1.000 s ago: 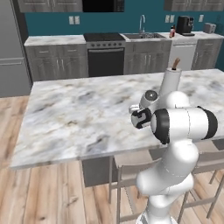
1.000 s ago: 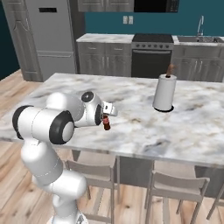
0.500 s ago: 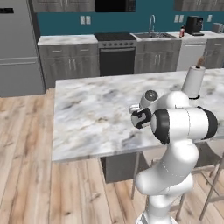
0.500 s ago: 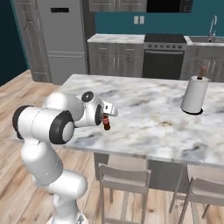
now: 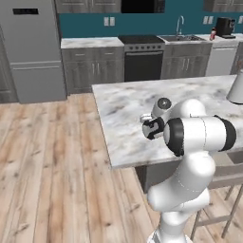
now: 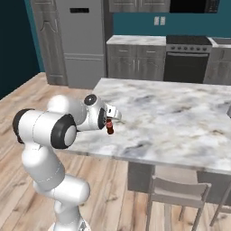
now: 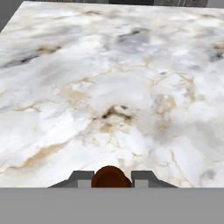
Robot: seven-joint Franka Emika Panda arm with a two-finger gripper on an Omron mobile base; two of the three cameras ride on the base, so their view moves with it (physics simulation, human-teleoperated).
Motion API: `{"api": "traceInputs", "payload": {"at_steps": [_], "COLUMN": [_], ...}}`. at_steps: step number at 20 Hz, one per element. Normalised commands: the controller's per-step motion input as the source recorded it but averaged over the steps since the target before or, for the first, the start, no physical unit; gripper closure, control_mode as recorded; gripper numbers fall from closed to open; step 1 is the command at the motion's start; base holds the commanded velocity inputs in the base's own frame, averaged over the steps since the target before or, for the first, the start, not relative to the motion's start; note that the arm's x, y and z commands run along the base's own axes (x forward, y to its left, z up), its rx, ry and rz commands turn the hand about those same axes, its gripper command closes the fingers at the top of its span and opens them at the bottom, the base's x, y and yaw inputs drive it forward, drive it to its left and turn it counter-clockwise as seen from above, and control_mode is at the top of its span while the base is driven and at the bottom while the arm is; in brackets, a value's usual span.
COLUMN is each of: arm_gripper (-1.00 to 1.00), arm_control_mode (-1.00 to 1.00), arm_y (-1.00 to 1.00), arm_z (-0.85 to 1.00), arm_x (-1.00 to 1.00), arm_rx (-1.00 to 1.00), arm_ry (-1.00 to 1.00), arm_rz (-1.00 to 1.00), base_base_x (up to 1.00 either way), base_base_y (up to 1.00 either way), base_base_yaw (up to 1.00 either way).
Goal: Place the large bottle from the dining counter next to the other large bottle outside the sink, and place the small bottle from the dining counter next to the other small bottle inside the sink.
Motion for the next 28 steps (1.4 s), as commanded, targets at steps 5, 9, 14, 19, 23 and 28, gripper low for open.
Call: {"api": "traceInputs", "payload": {"at_steps": [5,9,14,19,23,28], "arm_gripper": [1.00,1.00,1.00,1.00,1.00,1.00], "arm_control_mode": [1.00,1.00,1.00,1.00,1.00,1.00], "arm_y": [0.00,0.00,0.00,0.00,0.00,0.00], "arm_z": [0.00,0.00,0.00,0.00,0.00,0.00], "arm_x": [0.00,0.00,0.00,0.00,0.00,0.00], "arm_rx": [0.00,0.00,0.00,0.00,0.00,0.00], "arm_ry": [0.00,0.00,0.00,0.00,0.00,0.00], "arm_rz": [0.00,0.00,0.00,0.00,0.00,0.00], "base_base_x": [0.00,0.00,0.00,0.08,0.29,0.54], "base_base_y": [0.87,0.84,0.79,0.70,0.54,0.40], "base_base_yaw": [0.01,0.01,0.02,0.01,0.00,0.00]}}
